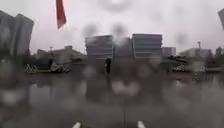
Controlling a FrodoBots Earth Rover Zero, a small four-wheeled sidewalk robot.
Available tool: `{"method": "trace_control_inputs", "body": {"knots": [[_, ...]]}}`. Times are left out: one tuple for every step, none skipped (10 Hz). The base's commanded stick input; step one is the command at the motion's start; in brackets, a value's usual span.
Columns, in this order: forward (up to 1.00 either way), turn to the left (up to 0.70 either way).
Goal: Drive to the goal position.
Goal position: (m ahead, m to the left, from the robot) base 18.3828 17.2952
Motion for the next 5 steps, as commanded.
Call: {"method": "trace_control_inputs", "body": {"knots": [[0.7, 0.0], [0.7, 0.0], [0.7, -0.04], [0.7, -0.11], [0.7, -0.13]]}}
